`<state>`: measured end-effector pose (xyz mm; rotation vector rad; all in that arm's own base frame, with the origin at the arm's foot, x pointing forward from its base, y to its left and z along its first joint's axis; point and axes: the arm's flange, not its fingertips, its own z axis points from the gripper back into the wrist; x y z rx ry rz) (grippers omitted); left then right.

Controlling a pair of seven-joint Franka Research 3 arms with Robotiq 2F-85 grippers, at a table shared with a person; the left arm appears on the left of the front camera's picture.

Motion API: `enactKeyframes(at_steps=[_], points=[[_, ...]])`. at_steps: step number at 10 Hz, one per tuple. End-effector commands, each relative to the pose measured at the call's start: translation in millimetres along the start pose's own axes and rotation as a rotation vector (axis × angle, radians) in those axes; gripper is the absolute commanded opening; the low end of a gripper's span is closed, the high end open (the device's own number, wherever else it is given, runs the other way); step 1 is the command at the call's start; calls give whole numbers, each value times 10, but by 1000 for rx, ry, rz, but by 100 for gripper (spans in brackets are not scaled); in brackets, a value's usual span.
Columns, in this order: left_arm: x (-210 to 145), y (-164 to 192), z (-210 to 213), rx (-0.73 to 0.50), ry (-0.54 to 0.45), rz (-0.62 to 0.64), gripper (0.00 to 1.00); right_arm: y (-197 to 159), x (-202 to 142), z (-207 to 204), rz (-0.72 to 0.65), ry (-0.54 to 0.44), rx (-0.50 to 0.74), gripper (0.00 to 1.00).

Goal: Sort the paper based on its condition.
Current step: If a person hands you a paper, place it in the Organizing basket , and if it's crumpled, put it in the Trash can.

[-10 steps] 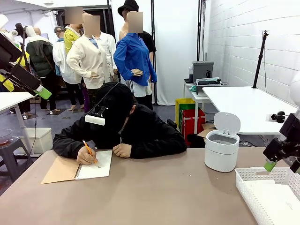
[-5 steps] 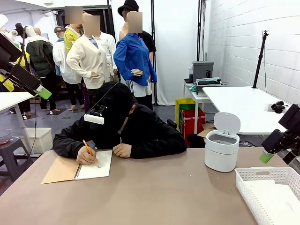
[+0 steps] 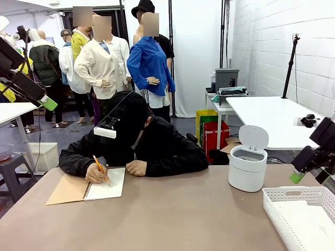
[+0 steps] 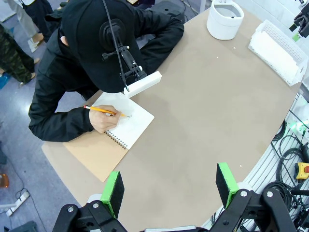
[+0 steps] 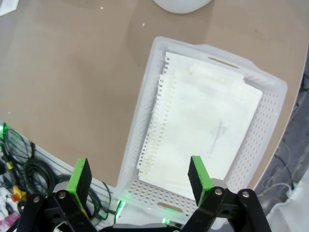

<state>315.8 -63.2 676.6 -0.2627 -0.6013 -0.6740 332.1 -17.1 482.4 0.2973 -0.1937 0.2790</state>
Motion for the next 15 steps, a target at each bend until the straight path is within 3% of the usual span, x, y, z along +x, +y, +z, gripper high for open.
enactKeyframes(at_steps=[1, 5, 8, 11, 15], points=[[-1, 5, 3, 2, -5, 0, 100, 299, 35, 97, 108, -56, 80, 100], [-1, 5, 3, 2, -5, 0, 100, 996, 406, 4, 187, -139, 282, 100], [-1, 5, 3, 2, -5, 0, 100, 1447, 971, 21, 341, -256, 348, 100], [-1, 5, 3, 2, -5, 0, 100, 1859, 1518, 256, 496, -368, 358, 100], [-1, 5, 3, 2, -5, 0, 100, 2121, 1930, 647, 670, -348, 324, 100]])
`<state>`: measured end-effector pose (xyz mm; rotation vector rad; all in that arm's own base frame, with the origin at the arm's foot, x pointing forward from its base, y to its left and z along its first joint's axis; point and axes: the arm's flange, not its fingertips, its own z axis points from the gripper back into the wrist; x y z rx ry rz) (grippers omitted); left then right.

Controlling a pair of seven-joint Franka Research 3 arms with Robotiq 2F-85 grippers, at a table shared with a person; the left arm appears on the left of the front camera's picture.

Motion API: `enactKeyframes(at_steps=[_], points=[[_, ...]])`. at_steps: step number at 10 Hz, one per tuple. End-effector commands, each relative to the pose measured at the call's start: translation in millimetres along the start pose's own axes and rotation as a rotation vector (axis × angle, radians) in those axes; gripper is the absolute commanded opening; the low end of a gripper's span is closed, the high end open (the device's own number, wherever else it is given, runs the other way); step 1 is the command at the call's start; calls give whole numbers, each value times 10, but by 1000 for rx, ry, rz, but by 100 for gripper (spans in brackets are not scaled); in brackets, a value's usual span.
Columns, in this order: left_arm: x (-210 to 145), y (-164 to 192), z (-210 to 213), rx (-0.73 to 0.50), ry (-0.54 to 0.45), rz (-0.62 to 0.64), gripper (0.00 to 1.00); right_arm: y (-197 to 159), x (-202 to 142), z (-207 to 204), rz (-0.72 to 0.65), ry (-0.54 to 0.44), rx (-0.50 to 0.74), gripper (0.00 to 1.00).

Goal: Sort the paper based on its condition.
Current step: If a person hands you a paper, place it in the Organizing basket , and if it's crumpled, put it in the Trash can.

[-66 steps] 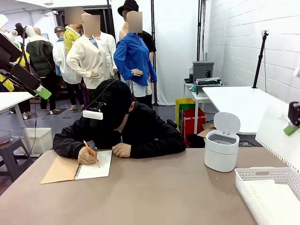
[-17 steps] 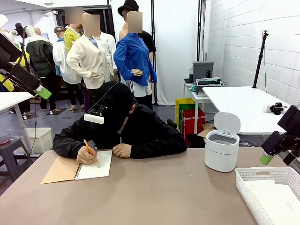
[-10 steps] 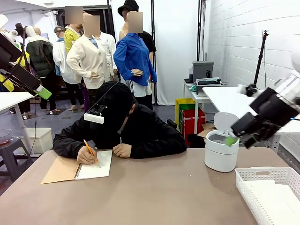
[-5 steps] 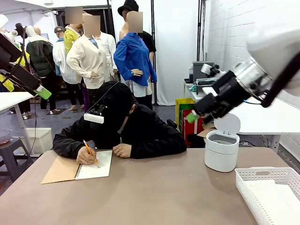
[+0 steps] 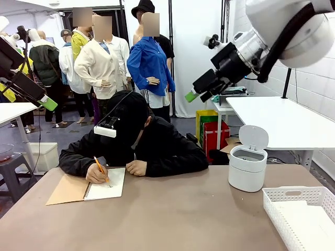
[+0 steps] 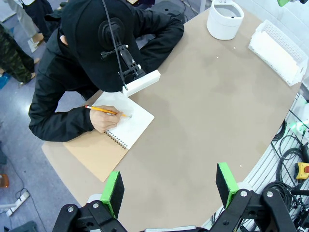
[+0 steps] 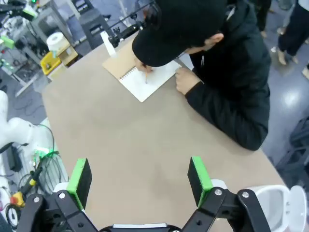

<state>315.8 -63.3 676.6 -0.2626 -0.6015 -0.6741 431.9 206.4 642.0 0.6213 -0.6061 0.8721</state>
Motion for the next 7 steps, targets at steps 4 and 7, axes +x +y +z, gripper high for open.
enactKeyframes(at_steps=[4, 7], points=[[-1, 6, 2, 2, -5, 0, 100, -54, 258, 120, 185, 115, -23, 100], [-1, 6, 2, 2, -5, 0, 100, 29, 291, 245, 222, 132, -84, 100]])
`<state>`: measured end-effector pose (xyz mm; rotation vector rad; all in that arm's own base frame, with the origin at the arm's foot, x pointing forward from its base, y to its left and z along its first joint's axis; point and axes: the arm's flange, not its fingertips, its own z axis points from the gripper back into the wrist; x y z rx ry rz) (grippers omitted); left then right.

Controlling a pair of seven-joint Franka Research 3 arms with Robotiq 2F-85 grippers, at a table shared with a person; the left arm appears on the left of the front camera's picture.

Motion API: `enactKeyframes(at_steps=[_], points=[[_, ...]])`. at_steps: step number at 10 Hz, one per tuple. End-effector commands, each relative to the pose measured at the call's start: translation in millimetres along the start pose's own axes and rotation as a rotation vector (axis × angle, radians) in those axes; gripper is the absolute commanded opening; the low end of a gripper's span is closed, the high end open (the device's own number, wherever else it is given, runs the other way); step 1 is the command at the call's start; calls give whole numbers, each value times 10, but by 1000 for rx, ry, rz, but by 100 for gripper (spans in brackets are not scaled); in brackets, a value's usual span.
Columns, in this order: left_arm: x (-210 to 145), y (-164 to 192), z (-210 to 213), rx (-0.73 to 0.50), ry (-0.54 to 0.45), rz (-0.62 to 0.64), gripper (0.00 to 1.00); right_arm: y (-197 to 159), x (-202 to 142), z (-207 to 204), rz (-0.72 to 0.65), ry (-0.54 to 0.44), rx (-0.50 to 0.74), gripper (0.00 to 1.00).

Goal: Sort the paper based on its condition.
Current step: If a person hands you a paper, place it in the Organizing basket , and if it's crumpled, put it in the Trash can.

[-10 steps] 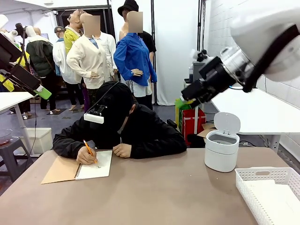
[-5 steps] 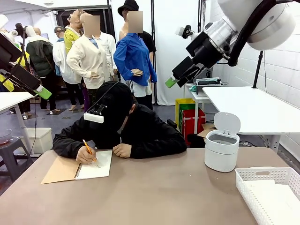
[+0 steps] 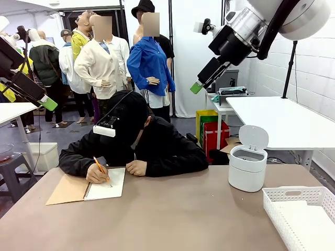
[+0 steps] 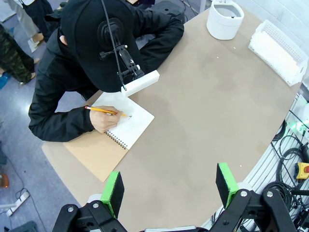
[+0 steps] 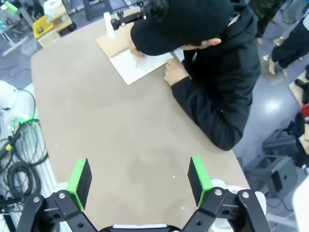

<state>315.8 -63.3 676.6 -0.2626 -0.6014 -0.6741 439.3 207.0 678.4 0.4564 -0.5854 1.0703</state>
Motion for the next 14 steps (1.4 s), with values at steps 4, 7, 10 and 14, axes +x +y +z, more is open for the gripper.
enactKeyframes(at_steps=[4, 7, 10, 14], points=[[-1, 6, 2, 2, -5, 0, 100, 36, -36, 50, -9, 8, -54, 100], [-1, 6, 2, 2, -5, 0, 100, 49, -27, 65, -47, 0, -92, 100], [-1, 6, 2, 2, -5, 0, 100, 72, 2, 63, -108, 4, -129, 100], [-1, 6, 2, 2, -5, 0, 100, 182, 54, 141, -102, 2, -125, 100]])
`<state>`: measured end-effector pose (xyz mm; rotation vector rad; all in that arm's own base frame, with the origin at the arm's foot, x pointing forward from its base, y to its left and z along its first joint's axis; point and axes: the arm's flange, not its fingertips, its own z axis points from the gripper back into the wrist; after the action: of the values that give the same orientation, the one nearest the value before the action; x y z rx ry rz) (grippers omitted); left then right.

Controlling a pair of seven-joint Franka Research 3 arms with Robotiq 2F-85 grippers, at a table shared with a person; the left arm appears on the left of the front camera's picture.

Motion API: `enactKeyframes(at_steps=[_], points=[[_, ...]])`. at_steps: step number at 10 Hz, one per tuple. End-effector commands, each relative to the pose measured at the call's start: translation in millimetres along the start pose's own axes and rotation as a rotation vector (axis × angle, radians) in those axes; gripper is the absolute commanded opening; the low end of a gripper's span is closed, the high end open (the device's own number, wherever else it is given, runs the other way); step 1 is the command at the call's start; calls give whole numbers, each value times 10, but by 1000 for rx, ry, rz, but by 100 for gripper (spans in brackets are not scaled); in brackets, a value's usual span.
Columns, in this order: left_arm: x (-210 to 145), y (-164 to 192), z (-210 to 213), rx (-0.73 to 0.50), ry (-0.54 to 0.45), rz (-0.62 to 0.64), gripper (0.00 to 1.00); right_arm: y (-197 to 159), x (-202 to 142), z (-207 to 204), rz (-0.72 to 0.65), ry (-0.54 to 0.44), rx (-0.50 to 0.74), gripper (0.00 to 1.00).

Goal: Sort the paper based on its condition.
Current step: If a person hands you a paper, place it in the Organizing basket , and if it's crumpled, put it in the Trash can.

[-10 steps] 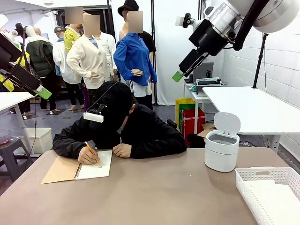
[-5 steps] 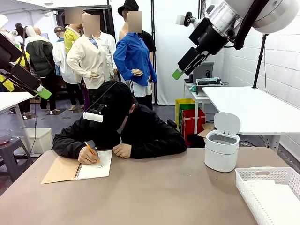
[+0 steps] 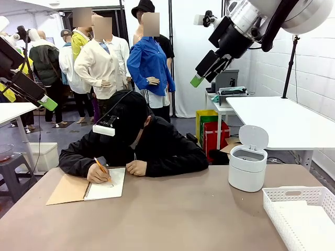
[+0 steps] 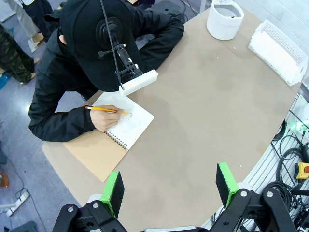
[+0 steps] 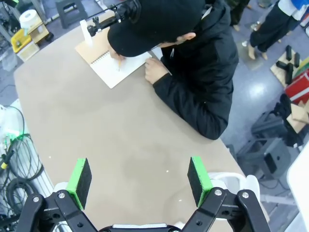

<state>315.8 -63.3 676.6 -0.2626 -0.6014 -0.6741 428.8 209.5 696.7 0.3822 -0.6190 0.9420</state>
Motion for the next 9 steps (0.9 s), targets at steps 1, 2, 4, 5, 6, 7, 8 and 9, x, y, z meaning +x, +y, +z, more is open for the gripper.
enactKeyframes(at_steps=[1, 2, 4, 5, 6, 7, 8, 9], points=[[-1, 6, 2, 2, -5, 0, 100, 89, -57, 40, -4, 8, -14, 100], [-1, 6, 2, 2, -5, 0, 100, 154, -68, 87, -8, 15, -9, 100], [-1, 6, 2, 2, -5, 0, 100, 285, -61, 147, 1, 15, 6, 100], [-1, 6, 2, 2, -5, 0, 100, 350, -61, 174, 3, 22, 16, 100], [-1, 6, 2, 2, -5, 0, 100, 389, -66, 196, 10, 29, 16, 100], [-1, 6, 2, 2, -5, 0, 100, 412, -71, 205, 7, 29, 18, 100], [-1, 6, 2, 2, -5, 0, 100, 400, -82, 177, 0, 35, 20, 100], [-1, 6, 2, 2, -5, 0, 100, 371, 2, 238, 24, 8, 31, 100]])
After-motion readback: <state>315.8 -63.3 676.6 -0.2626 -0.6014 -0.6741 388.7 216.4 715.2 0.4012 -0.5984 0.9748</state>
